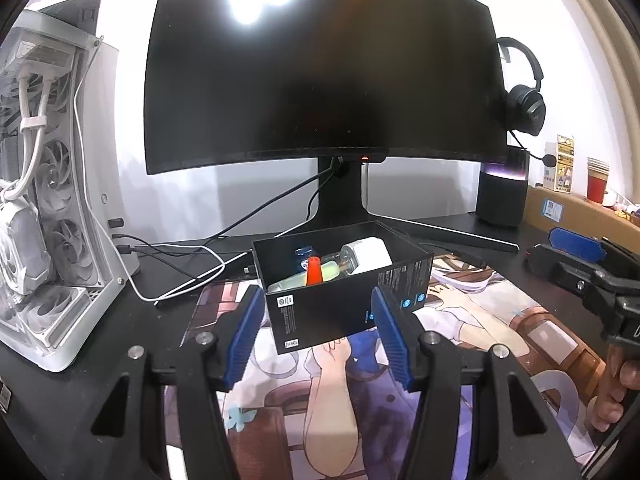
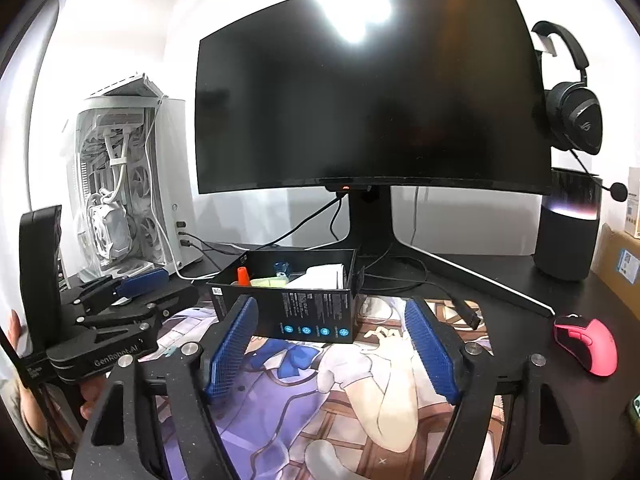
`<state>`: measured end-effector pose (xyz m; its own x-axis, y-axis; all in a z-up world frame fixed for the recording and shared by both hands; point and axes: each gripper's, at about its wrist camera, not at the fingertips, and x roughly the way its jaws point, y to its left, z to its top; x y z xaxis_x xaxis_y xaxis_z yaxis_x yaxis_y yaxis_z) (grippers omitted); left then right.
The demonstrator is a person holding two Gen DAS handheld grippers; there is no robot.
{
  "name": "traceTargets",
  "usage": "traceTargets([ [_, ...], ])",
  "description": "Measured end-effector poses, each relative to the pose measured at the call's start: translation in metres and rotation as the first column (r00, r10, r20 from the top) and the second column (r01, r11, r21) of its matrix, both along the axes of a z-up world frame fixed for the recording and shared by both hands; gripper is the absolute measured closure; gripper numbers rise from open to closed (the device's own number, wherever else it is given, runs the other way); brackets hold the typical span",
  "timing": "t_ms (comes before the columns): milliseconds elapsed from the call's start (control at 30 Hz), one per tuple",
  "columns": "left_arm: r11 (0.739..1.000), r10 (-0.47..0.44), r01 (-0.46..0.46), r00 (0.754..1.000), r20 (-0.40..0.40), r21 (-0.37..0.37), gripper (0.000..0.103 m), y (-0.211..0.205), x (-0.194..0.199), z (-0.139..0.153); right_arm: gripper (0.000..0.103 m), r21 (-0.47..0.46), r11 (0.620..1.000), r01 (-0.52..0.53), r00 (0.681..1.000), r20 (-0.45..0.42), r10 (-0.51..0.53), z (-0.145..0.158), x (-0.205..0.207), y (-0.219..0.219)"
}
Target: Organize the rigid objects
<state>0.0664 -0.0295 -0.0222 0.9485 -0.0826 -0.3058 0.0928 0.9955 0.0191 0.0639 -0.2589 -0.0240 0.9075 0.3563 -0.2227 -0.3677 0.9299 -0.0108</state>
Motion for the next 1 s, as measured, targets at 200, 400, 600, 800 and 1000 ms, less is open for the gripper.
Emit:
traceTargets([
  [200,1.0,-0.014,0.014,1.0,-0.002,-0.026,0.046,0.004,0.0,0.001,0.021,0.011,1.0,0.018,1.0,0.012,-0.018,-0.003,0.0,-0.003],
  [400,0.998,0.051,-0.048,0.995,0.081,-0.032,0.0,0.007,-0.017,0.004,0.009,-0.049,0.997,0.066,0.997,0.041,-0.064,-0.004,-0.003,0.007],
  [600,0.999,0.033,-0.031,0.998,0.055,-0.031,0.0,0.007,-0.011,0.003,0.003,-0.05,0.997,0.066,0.997,0.04,-0.064,-0.004,-0.001,0.007],
  [800,0.998,0.031,-0.029,0.999,0.034,-0.061,0.0,0.012,-0.007,0.002,0.001,-0.052,0.996,0.07,0.997,0.041,-0.068,-0.004,-0.001,0.008],
  [1000,0.999,0.019,-0.016,0.998,0.054,-0.049,0.0,0.009,-0.011,0.002,0.001,-0.05,0.996,0.07,0.997,0.037,-0.068,-0.004,0.001,0.007],
])
